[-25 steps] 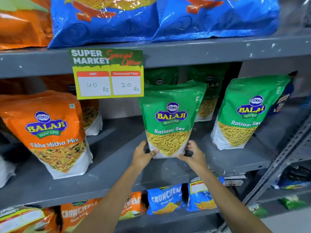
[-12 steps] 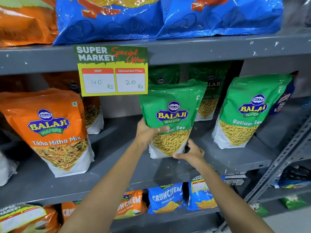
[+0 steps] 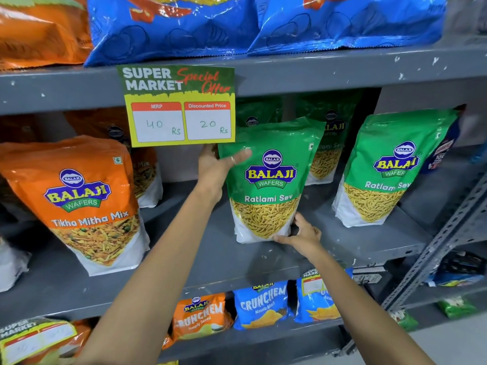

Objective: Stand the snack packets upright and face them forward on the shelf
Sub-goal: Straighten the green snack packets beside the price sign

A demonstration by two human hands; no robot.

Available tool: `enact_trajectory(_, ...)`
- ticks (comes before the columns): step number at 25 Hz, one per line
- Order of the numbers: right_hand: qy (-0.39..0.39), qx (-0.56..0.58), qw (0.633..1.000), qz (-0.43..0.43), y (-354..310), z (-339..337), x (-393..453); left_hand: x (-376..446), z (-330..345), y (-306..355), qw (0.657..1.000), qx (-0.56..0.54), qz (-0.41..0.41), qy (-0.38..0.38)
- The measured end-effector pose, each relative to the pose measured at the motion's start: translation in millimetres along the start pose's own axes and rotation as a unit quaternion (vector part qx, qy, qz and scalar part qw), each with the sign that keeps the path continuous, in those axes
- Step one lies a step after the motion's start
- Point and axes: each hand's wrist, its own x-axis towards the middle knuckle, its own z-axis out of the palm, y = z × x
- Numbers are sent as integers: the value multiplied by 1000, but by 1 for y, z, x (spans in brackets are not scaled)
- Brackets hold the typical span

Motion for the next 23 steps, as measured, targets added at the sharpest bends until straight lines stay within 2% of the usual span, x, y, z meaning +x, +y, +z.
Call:
enact_trajectory(3, 0, 1, 1000, 14, -2, -2, -4, -26, -15, -62, 990, 45, -86, -105)
enact_trajectory(5, 11, -8, 1000, 18, -4, -4, -7, -41, -26, -97, 983, 69, -117, -120)
enact_trajectory(7, 12, -19, 1000, 13, -7, -6, -11, -46, -32, -115, 983, 69, -115, -122)
enact_trajectory(9, 9, 54, 998, 15, -10, -8, -14, -54, -30, -121, 985, 68, -98, -122)
enact_trajectory(10, 29, 108, 994, 11, -11, -9, -16, -60, -28, -122, 989, 83, -71, -97)
enact_trajectory(12, 148, 178, 973, 5, -9, -12, -20, -74, -22, -119, 986, 162, 49, 14)
enact_trajectory(14, 295, 209, 932, 14, -6, -22, -26, -86, -14, -114, 940, 244, 221, 90)
enact_trajectory(16, 374, 226, 899, 26, -3, -39, -32, -94, 4, -107, 901, 297, 306, 76)
enact_trajectory(18, 395, 226, 889, 36, 0, -62, -33, -98, 26, -103, 892, 325, 312, 35)
enact_trajectory(23, 411, 223, 883, 34, 19, -122, -25, -92, 89, -109, 903, 328, 276, -20)
